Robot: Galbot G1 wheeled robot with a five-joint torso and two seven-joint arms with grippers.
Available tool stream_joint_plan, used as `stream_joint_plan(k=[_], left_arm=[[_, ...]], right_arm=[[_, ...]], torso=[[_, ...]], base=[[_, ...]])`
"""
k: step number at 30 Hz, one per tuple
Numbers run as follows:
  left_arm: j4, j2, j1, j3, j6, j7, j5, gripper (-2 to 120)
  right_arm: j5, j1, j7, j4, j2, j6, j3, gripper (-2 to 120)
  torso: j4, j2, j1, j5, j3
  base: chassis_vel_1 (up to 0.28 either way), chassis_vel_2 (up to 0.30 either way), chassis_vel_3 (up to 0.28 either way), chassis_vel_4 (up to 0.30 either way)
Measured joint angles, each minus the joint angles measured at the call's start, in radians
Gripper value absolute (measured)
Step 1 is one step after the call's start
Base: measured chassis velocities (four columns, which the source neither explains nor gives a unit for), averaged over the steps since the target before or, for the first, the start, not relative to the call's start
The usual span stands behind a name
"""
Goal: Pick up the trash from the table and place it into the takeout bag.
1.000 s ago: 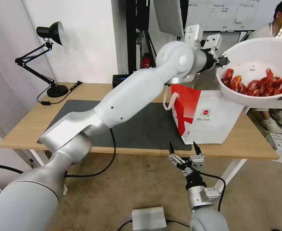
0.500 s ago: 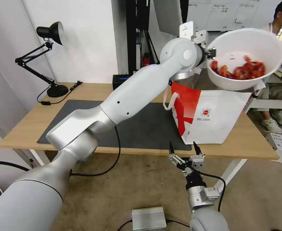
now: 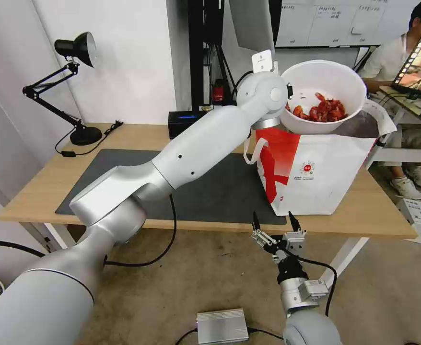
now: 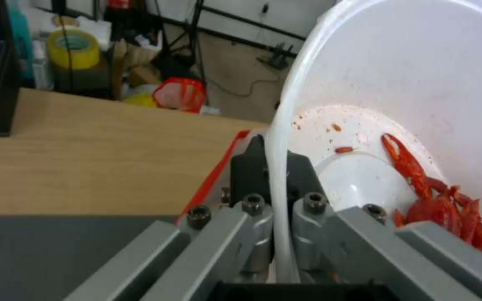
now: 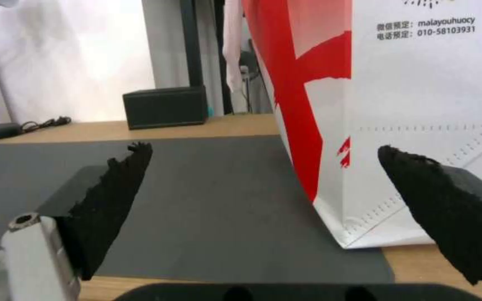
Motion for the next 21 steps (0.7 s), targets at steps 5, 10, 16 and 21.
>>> stream_joint_plan(k=[5, 10, 16, 21], left_arm=[[0.001, 0.000, 0.008, 0.009, 0.002, -0.016, 0.003, 0], [-0.001, 0.001, 0.017, 0.022, 0.003, -0.024, 0.010, 0], [-0.005, 0.001, 0.027, 0.027, 0.003, -0.027, 0.022, 0], [-0.015, 0.001, 0.030, 0.025, 0.001, -0.028, 0.023, 0]], right_arm=[[0.000, 0.000, 0.000, 0.000, 0.000, 0.000, 0.000, 100], [0.000, 0.000, 0.000, 0.000, 0.000, 0.000, 0.000, 100], [0.000, 0.000, 0.000, 0.000, 0.000, 0.000, 0.000, 100], [0.000, 0.000, 0.000, 0.000, 0.000, 0.000, 0.000, 100]], torso=[[0.0000, 0.000, 0.000, 0.0000, 0.000], [0.0000, 0.000, 0.000, 0.0000, 0.000], [0.0000, 0.000, 0.000, 0.0000, 0.000], [0.0000, 0.000, 0.000, 0.0000, 0.000]], base=[[0.000, 0.000, 0.000, 0.000], [0.000, 0.000, 0.000, 0.000], [0.000, 0.000, 0.000, 0.000], [0.000, 0.000, 0.000, 0.000]])
